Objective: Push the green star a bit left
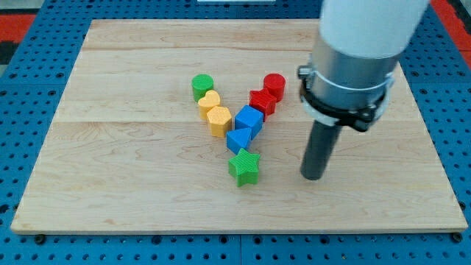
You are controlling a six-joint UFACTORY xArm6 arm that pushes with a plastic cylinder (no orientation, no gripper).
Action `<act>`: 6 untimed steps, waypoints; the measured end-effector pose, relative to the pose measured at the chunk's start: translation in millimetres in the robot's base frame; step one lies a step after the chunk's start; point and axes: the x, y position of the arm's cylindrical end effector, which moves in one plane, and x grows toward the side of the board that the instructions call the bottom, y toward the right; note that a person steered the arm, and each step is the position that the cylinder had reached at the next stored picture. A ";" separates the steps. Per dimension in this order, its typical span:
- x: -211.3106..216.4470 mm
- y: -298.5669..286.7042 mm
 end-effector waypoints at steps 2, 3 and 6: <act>0.0 -30.8; 0.0 -34.9; -1.7 -58.5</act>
